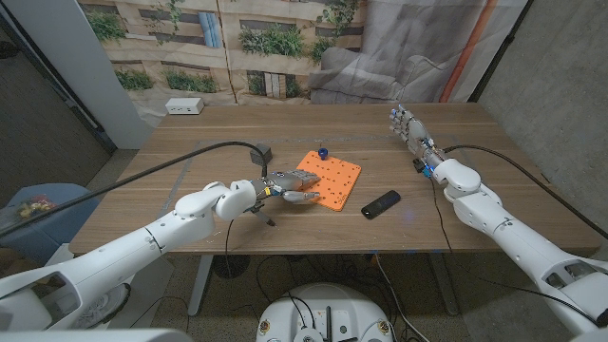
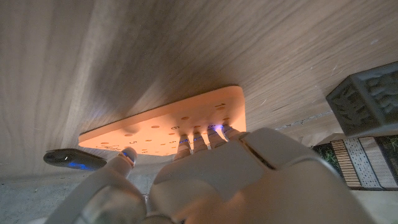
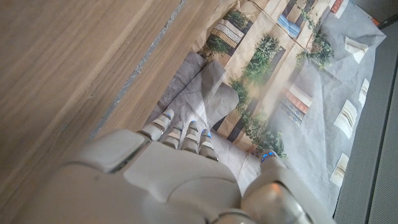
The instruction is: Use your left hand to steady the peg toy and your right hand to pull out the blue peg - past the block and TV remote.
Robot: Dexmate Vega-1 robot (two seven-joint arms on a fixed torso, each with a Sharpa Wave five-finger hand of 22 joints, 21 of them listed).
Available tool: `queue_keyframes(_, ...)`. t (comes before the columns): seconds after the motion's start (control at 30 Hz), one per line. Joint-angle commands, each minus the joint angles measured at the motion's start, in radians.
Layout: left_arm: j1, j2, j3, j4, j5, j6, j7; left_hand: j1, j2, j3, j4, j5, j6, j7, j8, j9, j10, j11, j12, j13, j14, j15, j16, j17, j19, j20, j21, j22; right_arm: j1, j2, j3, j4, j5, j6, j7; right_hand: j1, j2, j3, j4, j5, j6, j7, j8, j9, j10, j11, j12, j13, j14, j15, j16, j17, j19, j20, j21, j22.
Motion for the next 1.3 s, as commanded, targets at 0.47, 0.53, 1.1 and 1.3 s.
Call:
queue_keyframes(0.47, -0.018, 0.003, 0.003, 0.018, -0.02, -0.042, -0.017, -0.005, 0.121, -0.015, -0.002, 0.01, 0.031, 0.008, 0.004, 0.003, 0.024, 0.0, 0.005, 0.004, 0.027, -0.037, 0.01, 0.002, 0.024, -0.139, 0.01, 0.002, 0.029, -0.141, -0.097, -0.271, -0.411, -0.222, -0.197, 0.03, -0.03, -0.004, -0.044, -0.004, 0.089, 0.002, 0.022, 0.008, 0.056, 0.018, 0.013, 0.006, 0.041, 0.001, 0.011, -0.02, 0.041, -0.013, 0.015, 0.002)
queue_keyframes(0.53, -0.019, 0.004, 0.003, 0.02, -0.018, -0.046, -0.016, -0.005, 0.121, -0.016, -0.002, 0.01, 0.034, 0.009, 0.004, 0.003, 0.025, 0.0, 0.006, 0.004, 0.03, -0.036, 0.01, 0.002, 0.025, -0.139, 0.01, 0.002, 0.035, -0.147, -0.105, -0.285, -0.432, -0.241, -0.195, 0.029, -0.033, -0.006, -0.045, -0.004, 0.098, 0.005, 0.024, 0.009, 0.056, 0.019, 0.012, 0.006, 0.042, 0.004, 0.011, -0.021, 0.043, -0.01, 0.015, 0.002)
queue_keyframes(1.1, -0.019, 0.009, 0.001, 0.018, -0.006, -0.059, -0.016, -0.003, 0.122, -0.026, -0.004, 0.012, 0.049, 0.01, 0.003, 0.003, 0.035, 0.0, 0.006, 0.004, 0.04, -0.038, 0.009, 0.002, 0.036, -0.134, 0.013, 0.001, 0.107, -0.175, -0.18, -0.359, -0.623, -0.312, -0.151, 0.099, -0.04, 0.016, -0.109, -0.017, 0.145, -0.013, 0.031, 0.014, 0.053, 0.015, 0.004, 0.008, 0.049, 0.025, 0.01, -0.035, 0.063, 0.005, 0.014, 0.002)
queue_keyframes(1.3, -0.016, 0.01, -0.001, 0.014, -0.003, -0.055, -0.017, -0.002, 0.122, -0.028, -0.006, 0.012, 0.05, 0.01, 0.001, 0.003, 0.034, 0.0, 0.004, 0.004, 0.039, -0.037, 0.007, 0.001, 0.036, -0.133, 0.012, 0.0, 0.143, -0.181, -0.206, -0.377, -0.675, -0.322, -0.1, 0.184, -0.037, 0.05, -0.178, -0.024, 0.145, -0.021, 0.029, 0.018, 0.041, 0.012, -0.002, 0.01, 0.045, 0.044, 0.006, -0.044, 0.066, 0.025, 0.01, 0.002)
